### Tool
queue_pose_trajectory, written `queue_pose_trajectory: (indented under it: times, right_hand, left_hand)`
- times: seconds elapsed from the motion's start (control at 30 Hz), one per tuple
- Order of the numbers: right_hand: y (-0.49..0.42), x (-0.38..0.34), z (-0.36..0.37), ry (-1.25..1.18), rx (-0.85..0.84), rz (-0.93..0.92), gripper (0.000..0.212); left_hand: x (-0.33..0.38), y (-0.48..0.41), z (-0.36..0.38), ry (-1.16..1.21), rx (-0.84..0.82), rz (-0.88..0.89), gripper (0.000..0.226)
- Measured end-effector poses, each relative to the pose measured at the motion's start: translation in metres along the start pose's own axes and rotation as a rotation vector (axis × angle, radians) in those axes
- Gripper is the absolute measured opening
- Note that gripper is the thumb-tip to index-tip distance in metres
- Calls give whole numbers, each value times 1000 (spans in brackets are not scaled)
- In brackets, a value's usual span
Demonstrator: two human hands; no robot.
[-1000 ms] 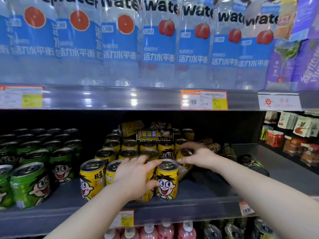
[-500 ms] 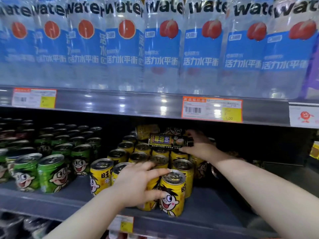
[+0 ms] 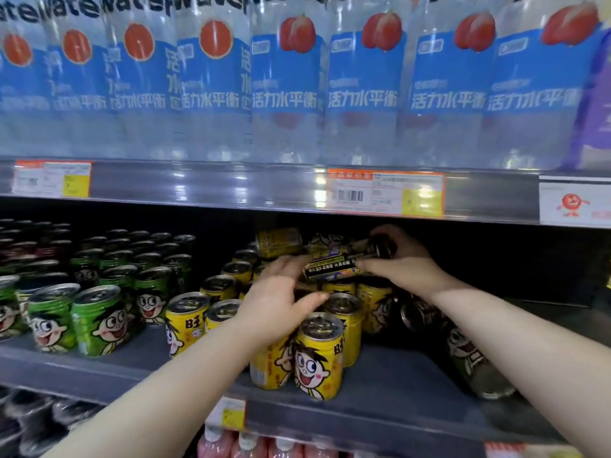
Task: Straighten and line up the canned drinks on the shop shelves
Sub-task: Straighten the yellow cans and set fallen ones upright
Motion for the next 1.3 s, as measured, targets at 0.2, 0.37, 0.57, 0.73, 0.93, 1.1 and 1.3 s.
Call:
queue_pose_trajectory:
  times: [0.2, 0.37, 0.57, 0.73, 0.93, 1.1, 1.3]
  right_hand:
    - [29, -20, -30, -1, -49, -74, 52]
    - [43, -20, -61, -50, 18, -20, 52]
    - [69, 6, -72, 61, -142, -21, 47]
    - [89, 30, -57, 307, -218, -120, 66]
    - [72, 81, -76, 72, -130, 91, 29]
    - [43, 149, -135, 550, -63, 328, 28]
    - [13, 202, -118, 653, -310, 556, 65]
  left_hand:
    - [47, -26, 27, 21, -56, 8, 72]
    - [80, -17, 50, 487, -106, -38, 61]
    - [92, 3, 105, 732, -199, -130, 51]
    - [82, 21, 141, 766, -222, -205, 49]
    - [71, 18, 151, 800, -218, -235, 54]
    - [73, 15, 155, 806, -164, -250, 60]
    - [65, 16, 162, 836, -160, -286, 56]
Point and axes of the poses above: each hand's wrist, its own y-axis away from the middle knuckle, its own z-axis out of the palm, x = y × z, the point moved 4 cm from there along -y, towards the middle knuckle, and after that the axes turned 7 degrees about y, right-handed, at the moved point
